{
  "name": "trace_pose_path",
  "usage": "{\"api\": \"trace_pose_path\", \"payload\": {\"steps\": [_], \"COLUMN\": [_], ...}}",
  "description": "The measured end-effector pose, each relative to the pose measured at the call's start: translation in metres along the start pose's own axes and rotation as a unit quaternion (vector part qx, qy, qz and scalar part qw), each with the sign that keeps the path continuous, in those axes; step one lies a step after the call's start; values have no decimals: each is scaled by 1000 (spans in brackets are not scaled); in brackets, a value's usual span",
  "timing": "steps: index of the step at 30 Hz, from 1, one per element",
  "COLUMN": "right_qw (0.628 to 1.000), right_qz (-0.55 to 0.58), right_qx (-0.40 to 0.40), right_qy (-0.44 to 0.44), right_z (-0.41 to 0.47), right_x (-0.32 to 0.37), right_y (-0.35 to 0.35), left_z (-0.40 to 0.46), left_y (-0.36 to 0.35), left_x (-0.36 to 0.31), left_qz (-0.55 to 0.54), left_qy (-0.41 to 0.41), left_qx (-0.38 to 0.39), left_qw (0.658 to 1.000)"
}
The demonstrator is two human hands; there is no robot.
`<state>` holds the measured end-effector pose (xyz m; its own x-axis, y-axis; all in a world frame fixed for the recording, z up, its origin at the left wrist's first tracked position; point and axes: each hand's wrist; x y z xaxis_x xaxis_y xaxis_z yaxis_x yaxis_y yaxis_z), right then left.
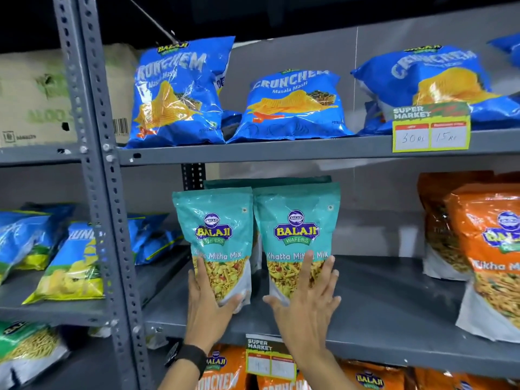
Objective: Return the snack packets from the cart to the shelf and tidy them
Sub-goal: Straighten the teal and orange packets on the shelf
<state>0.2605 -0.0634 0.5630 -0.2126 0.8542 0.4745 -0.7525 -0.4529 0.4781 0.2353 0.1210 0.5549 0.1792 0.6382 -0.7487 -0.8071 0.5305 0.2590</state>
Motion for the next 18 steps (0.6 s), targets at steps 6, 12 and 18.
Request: {"api": "trace_pose_path", "payload": {"steps": [6,12,18], "right_qw": [1000,999,999], "right_qz": [19,25,38], "right_qx": [-3,-20,-12], "right_qy": [-6,-17,-16], "right_z": [0,-9,-9], "right_x": [1,-2,-5], "right_y": [-5,-3,-2], "left_z": [1,0,-1], "left_y": [0,2,3], "left_x": [-7,-5,-5], "left_qz": [32,59,69], "left_qy": [3,-4,5], "left_qx": [-13,-12,-9], "left_qw": [999,998,998]}}
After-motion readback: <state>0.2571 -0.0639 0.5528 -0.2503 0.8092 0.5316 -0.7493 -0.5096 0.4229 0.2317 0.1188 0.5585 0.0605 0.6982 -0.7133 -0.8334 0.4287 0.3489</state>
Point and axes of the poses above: each hand's wrist, its own z-axis towards the middle knuckle, its own y-axis out of the back of the hand, x = y × z, and after that the axes turned 15 degrees about -x, right-handed
